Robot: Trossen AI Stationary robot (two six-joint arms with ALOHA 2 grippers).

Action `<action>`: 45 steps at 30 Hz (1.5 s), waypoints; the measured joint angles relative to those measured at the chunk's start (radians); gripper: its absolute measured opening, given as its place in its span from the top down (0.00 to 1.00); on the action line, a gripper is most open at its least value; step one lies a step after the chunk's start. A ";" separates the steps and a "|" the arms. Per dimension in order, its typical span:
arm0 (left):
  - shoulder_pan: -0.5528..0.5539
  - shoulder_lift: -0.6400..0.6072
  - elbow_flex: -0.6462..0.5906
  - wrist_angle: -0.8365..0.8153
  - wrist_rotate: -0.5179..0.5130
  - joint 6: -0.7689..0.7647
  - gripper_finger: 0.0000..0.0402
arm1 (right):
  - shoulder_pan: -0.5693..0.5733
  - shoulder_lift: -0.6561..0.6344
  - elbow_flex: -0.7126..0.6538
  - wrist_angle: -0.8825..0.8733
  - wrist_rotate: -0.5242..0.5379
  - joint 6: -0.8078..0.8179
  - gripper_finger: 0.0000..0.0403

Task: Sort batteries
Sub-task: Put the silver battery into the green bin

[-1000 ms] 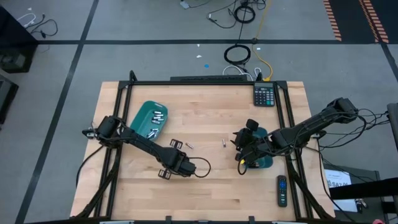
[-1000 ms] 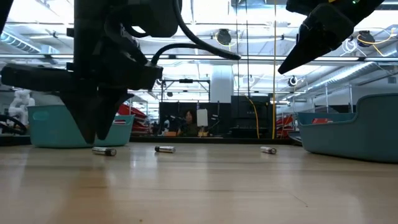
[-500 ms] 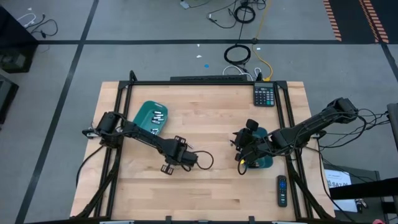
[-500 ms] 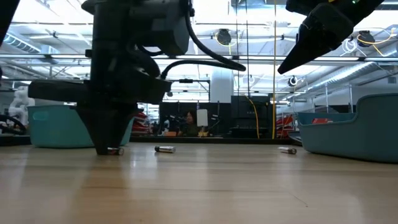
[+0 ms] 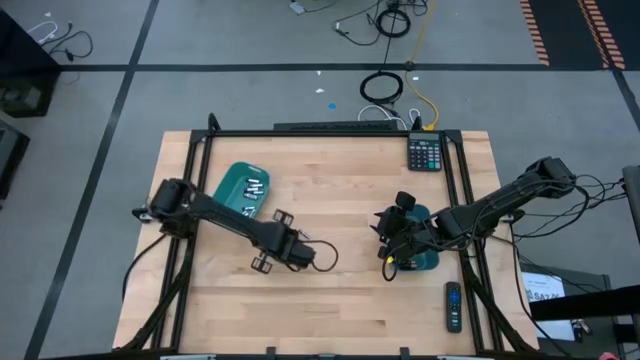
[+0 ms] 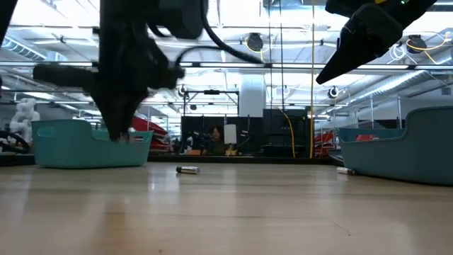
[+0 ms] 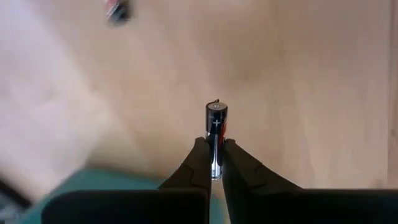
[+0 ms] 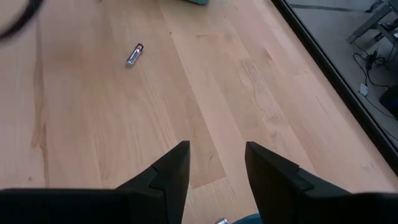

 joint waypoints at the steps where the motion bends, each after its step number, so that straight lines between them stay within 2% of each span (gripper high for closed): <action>1: 0.004 -0.023 0.000 -0.030 -0.009 -0.016 0.95 | 0.000 0.000 0.000 0.000 0.000 0.000 0.64; 11: 0.105 -0.264 -0.011 -0.245 -0.046 -0.224 0.95 | 0.000 0.000 0.000 0.009 0.000 0.000 0.64; 15: 0.187 -0.341 -0.065 -0.339 -0.062 -0.289 0.89 | 0.000 0.000 0.000 0.008 0.000 0.006 0.64; 18: 0.231 -0.386 -0.118 -0.352 -0.121 -0.294 0.84 | 0.000 0.000 0.000 0.009 0.000 0.006 0.64; 22: 0.247 -0.415 -0.149 -0.359 -0.199 -0.294 0.76 | 0.000 0.000 0.000 0.008 0.000 0.006 0.64; 27: 0.246 -0.417 -0.154 -0.358 -0.203 -0.290 0.71 | 0.000 0.000 0.000 0.009 0.000 0.001 0.64; 29: 0.246 -0.418 -0.154 -0.317 -0.203 -0.287 0.71 | 0.000 0.000 0.000 0.009 0.000 -0.001 0.64; 31: 0.243 -0.418 -0.154 -0.209 -0.188 -0.255 0.71 | 0.000 0.000 0.000 0.009 0.000 -0.004 0.64; 38: 0.207 -0.396 -0.154 0.193 -0.057 -0.006 0.71 | 0.000 0.000 0.000 0.011 0.000 -0.001 0.64; 42: 0.207 -0.332 -0.153 0.293 0.043 0.083 0.71 | 0.000 0.000 0.000 0.011 0.000 -0.001 0.64; 45: 0.206 -0.260 -0.153 0.324 0.072 0.138 0.71 | 0.000 0.000 0.000 0.011 0.000 -0.001 0.64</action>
